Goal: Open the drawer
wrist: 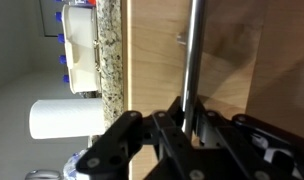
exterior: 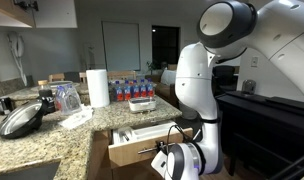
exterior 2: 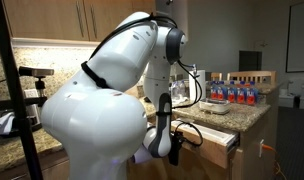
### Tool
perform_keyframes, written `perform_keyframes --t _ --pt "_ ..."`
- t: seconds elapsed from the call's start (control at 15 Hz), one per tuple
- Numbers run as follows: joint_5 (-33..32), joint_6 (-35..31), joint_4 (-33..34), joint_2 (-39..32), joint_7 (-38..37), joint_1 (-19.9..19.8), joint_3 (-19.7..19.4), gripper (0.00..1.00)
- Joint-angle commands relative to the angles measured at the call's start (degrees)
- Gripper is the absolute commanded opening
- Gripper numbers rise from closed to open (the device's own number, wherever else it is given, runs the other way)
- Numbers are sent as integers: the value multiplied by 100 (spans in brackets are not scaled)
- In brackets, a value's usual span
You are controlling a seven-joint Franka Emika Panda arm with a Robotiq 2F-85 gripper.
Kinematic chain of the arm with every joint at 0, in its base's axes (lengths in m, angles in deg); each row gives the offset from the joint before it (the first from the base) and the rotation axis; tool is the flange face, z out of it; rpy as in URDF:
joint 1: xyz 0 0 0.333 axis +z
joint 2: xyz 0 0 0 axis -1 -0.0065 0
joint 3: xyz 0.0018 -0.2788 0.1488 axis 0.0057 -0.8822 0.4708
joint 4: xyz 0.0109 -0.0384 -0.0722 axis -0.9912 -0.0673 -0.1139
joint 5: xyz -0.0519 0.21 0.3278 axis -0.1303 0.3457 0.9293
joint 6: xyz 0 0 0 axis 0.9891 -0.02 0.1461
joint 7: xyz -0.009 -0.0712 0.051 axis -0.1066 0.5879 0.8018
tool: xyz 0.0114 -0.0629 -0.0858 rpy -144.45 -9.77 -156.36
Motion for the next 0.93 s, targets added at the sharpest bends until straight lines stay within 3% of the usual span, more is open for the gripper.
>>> perform_keyframes --t 0.0,0.8,0.87 --pt "-39 34 -335 -290 -78 313 193 8" --pt "510 487 -799 -250 -167 521 579 7" --pt "606 410 -816 -199 -122 496 636 36"
